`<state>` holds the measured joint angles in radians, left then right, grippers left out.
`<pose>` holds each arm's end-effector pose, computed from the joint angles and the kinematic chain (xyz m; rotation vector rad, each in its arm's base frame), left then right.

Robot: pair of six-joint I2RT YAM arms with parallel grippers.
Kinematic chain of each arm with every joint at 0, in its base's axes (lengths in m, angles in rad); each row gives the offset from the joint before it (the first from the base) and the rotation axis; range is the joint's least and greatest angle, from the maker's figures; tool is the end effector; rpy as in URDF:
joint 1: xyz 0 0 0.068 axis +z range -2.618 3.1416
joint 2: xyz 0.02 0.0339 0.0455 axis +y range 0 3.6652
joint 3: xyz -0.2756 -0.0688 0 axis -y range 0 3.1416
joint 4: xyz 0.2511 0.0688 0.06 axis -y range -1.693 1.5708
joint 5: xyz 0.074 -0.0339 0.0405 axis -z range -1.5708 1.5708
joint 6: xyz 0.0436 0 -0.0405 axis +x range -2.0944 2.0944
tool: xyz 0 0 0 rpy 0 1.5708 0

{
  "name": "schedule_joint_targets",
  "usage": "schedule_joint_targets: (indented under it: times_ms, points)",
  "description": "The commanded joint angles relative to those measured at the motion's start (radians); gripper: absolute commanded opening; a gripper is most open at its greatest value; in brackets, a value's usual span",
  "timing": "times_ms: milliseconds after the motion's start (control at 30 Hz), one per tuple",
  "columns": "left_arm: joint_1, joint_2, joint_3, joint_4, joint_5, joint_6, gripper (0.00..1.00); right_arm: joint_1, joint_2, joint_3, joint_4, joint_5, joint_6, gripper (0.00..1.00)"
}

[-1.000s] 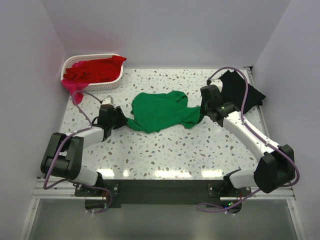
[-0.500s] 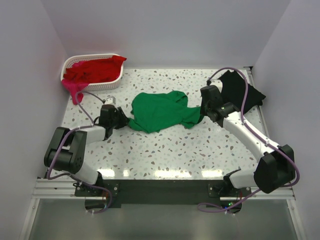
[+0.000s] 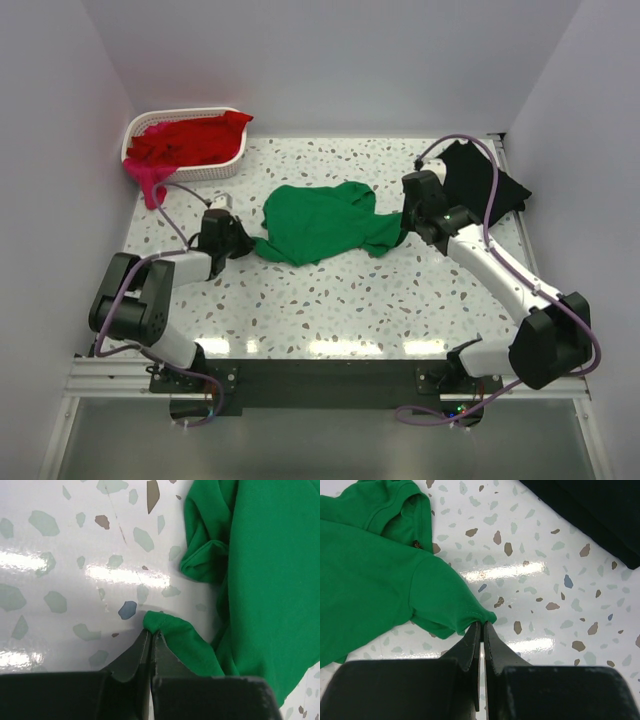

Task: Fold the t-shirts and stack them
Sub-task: Flatten the tshirt out

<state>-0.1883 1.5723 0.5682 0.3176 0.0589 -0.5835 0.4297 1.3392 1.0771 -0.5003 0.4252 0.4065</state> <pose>0.2910 -0.0581 0.1350 -0.4201 2.2618 -0.4727 0.2775 0.1074 0.2961 0.1810 2.2445 -0.0529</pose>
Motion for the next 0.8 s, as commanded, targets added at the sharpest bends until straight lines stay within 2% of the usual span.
schedule_joint_targets:
  times_ms: [0,400,633,767]
  points:
    - [0.0,-0.075,0.042,-0.05,-0.037,0.019,0.0,-0.003,-0.031,0.013,0.026,-0.003,-0.014,0.0]
    - [0.0,-0.355,0.274,-0.301,-0.306,0.114,0.0,-0.005,-0.107,0.165,-0.04,0.033,-0.041,0.0]
    - [0.0,-0.578,0.377,-0.419,-0.432,0.158,0.0,-0.003,-0.305,0.242,-0.073,0.07,-0.063,0.0]
    - [0.0,-0.696,0.453,-0.471,-0.482,0.174,0.0,-0.005,-0.441,0.309,-0.093,0.04,-0.077,0.0]
